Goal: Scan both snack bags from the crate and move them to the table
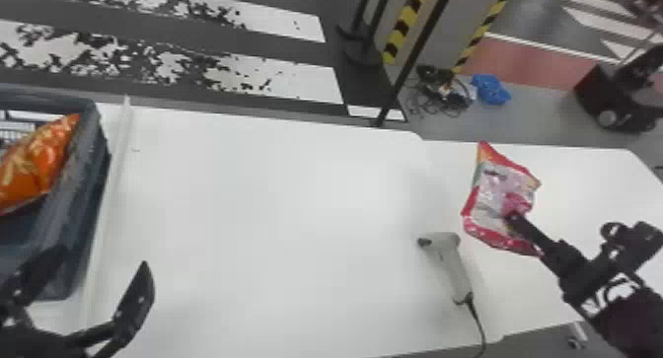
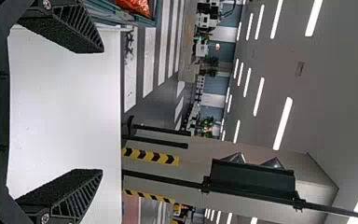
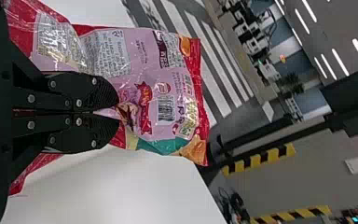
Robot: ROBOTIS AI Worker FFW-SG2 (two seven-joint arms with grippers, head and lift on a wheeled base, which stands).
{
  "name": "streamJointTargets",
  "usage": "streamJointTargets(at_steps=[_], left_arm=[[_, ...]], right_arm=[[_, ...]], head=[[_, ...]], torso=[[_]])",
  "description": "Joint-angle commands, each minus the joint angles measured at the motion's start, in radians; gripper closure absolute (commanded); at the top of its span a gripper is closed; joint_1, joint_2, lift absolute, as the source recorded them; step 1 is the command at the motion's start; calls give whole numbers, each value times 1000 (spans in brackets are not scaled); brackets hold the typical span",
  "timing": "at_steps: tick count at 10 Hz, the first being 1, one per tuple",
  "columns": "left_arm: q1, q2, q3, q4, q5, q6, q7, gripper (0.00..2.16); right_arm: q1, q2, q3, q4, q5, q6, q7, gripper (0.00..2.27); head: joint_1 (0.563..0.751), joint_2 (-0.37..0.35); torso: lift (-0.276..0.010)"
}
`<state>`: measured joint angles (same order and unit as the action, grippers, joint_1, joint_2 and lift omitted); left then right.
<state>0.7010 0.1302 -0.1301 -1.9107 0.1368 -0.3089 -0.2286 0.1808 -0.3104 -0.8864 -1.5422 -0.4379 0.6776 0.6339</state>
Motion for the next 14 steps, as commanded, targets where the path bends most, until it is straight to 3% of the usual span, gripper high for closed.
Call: streamJointTargets(at_steps=[1,2,3,4,5,6,7,8,9,10,12,14], left_arm=[[0,-3,0,18,-3,1,0,76],[-1,-3,-6,30,-8,-2,0,76],[-8,-1,-11,33,-8,-5,0,76],[-9,-1,-11,32,-6,-5,2,76],[-9,0,-13,30,-6,-11,2,76],[-12,5,-22,27,-3,-20,2,76],[-14,12,-22,22,3,-20,0,76],[-15,19,-22,21,12,-20,2,76],[-17,22,-20,16,14,-17,2,76],[-17,23,-20,13,14,-17,0,76],[-17,25,-20,7,14,-11,0,76],[-17,20,-25,-7,12,41,-2,76]], right_arm=[[-83,-107,3,254,30,-144,-54,2243],[-124,-147,6,387,31,-212,-96,2243],[-146,-153,14,485,28,-332,-140,2243],[-146,-142,56,542,22,-445,-230,2233],[-146,-137,96,579,22,-460,-295,2081],[-146,-122,122,588,31,-457,-332,2078],[-146,-110,136,588,41,-414,-362,1838],[-146,-101,161,588,41,-399,-418,826],[-146,-96,161,585,41,-399,-418,-2],[-129,-95,158,564,36,-399,-418,-2],[-41,-35,135,390,30,-411,-418,53],[155,106,113,1,-22,-414,-385,53]], head=[[695,-350],[695,-350],[695,-350],[695,-350],[695,-350],[695,-350],[695,-350],[695,-350],[695,-350],[695,-350],[695,-350],[695,-350]], torso=[[-87],[-87],[-87],[-87],[-87],[-87],[-87],[-87],[-87],[-87],[-87],[-87]])
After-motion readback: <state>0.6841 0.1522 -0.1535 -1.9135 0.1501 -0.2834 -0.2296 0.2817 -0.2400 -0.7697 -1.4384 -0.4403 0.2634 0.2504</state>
